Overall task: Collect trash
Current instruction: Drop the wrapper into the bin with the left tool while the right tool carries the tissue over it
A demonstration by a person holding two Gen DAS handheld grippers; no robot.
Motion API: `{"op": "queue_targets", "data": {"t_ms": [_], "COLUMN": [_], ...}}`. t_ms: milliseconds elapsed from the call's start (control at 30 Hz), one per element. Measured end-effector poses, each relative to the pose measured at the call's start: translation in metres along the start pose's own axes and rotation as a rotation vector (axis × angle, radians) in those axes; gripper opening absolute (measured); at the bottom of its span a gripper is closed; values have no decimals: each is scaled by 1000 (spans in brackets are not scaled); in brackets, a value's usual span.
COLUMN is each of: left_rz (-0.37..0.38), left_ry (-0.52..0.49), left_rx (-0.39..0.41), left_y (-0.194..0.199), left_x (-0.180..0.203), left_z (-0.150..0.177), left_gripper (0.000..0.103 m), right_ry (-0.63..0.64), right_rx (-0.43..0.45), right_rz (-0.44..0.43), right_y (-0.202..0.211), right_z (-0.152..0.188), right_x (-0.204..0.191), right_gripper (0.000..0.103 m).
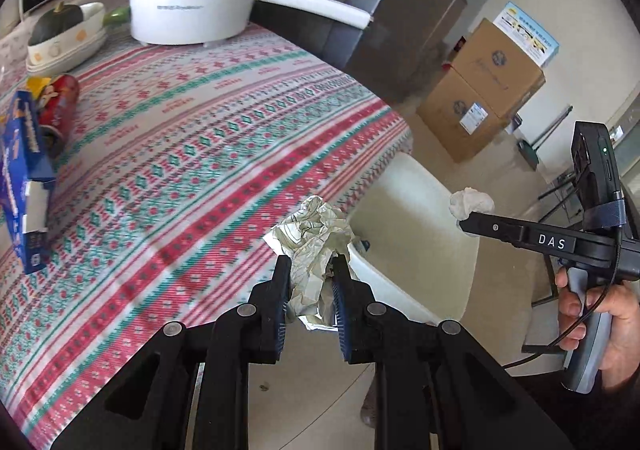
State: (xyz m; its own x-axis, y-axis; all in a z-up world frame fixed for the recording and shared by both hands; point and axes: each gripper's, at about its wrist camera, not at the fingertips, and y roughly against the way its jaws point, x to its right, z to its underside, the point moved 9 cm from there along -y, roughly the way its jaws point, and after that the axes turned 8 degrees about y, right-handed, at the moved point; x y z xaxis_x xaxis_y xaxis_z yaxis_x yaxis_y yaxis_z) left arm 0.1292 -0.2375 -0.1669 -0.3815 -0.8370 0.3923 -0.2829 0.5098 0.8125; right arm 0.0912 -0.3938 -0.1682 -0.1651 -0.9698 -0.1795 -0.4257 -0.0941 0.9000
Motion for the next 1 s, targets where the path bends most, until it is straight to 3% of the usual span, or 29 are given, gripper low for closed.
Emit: {"op": "queue_targets", "data": {"t_ms": [433, 767, 867, 933, 967, 1000], "left_rz": [92, 49, 12, -31, -55, -58], "left_ry": [-115, -159, -159, -155, -156, -155], "left_rx": [-87, -106, -108, -96, -84, -81], "left_y": [-75, -118, -118, -112, -106, -100], "left_x": [76, 81, 73, 64, 59, 56], "left_z": [11, 8, 4, 0, -2, -3], "left_gripper": [21, 23, 32, 49, 67, 72], "right_ry": [-105, -131, -131, -132, -134, -137], "right_rx": [-30, -60, -65, -72, -74, -76], "right_rz": [62, 88, 94, 99, 101, 102], "right_y": [6, 1, -1, -2, -2, -3], "right_z": [40, 54, 55, 57, 58, 58], "right_x": [78, 112, 117, 119, 120, 122], "right_gripper": [31, 31, 31, 31, 31, 31]}}
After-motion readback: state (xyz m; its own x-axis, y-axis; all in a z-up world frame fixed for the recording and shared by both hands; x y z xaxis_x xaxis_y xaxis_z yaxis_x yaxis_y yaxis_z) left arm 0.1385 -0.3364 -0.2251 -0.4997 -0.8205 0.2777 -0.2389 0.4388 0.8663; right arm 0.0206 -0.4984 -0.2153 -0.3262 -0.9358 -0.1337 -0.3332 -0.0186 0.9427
